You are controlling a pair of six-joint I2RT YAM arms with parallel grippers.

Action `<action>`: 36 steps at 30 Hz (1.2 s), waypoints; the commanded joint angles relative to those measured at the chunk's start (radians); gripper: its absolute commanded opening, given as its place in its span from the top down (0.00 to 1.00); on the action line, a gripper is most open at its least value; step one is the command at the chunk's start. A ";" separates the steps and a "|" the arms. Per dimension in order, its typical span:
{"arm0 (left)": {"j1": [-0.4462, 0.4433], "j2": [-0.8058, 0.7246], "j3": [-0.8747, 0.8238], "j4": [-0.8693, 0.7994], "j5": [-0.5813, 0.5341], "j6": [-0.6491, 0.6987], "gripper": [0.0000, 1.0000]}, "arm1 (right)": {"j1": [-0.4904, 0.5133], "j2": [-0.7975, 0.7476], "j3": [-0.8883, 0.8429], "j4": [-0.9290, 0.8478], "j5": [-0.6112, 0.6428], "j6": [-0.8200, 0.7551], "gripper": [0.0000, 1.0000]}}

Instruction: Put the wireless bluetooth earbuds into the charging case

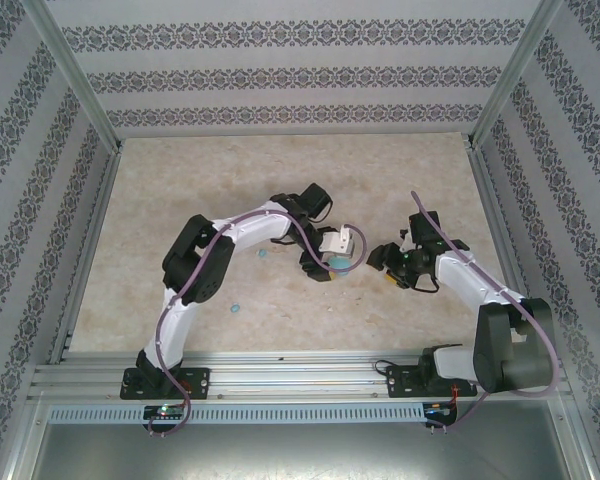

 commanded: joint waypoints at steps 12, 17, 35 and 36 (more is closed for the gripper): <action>-0.040 0.097 0.028 0.003 -0.066 -0.018 0.34 | -0.009 -0.028 0.010 -0.018 -0.023 0.022 0.41; -0.041 0.055 -0.032 0.075 -0.044 -0.048 0.44 | -0.007 -0.018 0.010 0.006 -0.037 0.038 0.41; -0.028 -0.213 -0.404 0.533 -0.165 -0.237 0.73 | 0.072 -0.008 0.027 0.184 -0.139 0.312 0.41; -0.022 -0.230 -0.418 0.548 -0.166 -0.255 0.73 | 0.084 -0.007 0.032 0.191 -0.140 0.326 0.41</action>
